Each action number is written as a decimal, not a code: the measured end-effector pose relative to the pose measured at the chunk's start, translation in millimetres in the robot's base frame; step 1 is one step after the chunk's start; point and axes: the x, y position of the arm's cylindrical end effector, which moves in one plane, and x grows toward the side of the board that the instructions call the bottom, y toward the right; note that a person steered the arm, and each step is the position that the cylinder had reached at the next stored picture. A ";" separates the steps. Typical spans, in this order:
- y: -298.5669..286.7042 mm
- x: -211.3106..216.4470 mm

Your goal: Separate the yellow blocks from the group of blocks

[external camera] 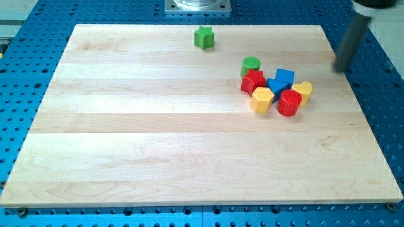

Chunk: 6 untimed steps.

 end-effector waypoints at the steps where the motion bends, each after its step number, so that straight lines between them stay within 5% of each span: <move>1: -11.7 54.9; 6: -232.3 58.9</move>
